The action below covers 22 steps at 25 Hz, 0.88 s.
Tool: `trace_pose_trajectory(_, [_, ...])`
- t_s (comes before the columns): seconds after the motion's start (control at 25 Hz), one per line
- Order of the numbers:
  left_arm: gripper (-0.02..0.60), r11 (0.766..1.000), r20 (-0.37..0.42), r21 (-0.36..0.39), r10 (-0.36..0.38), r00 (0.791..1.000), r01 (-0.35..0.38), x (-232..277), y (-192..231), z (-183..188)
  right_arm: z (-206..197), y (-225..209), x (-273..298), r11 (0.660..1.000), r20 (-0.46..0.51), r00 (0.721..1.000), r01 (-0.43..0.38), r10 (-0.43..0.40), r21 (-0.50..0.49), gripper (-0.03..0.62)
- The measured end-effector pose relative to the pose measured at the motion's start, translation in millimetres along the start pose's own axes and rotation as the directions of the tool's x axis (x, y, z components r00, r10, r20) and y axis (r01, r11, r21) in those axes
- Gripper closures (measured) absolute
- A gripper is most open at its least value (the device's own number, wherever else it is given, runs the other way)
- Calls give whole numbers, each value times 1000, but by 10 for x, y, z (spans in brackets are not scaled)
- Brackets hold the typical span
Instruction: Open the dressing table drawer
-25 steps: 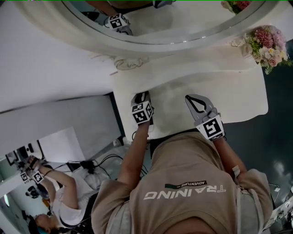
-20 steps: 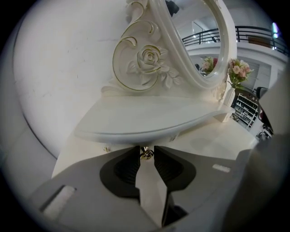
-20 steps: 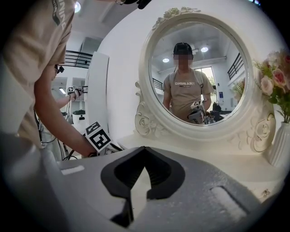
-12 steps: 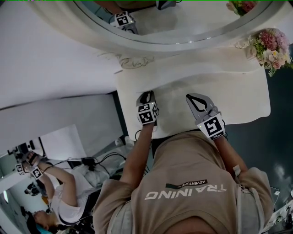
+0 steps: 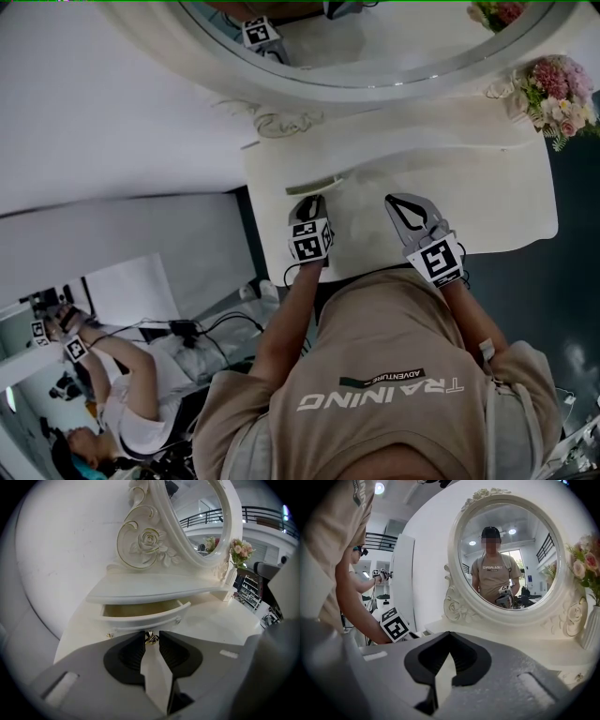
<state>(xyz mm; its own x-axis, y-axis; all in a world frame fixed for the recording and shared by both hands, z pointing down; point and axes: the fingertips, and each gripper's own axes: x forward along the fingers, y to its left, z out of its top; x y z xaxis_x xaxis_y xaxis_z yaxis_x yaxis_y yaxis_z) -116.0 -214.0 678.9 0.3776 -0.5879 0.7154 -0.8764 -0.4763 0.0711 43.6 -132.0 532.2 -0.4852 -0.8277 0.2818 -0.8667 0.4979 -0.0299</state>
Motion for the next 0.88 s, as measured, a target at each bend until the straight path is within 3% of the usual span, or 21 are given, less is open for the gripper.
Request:
trace_pose_trajectory(0.76, [465,999,0,42,13,1000,-13,-217,-97,-231,24,185,-18,1000,4,1000,-15,15,-18,592])
trace_pose_trajectory(0.88, [456,1000,5,20,6,1000,-6,-271,-91,-275,3,216,-21,1000,-2,1000,-17,17,-15,591])
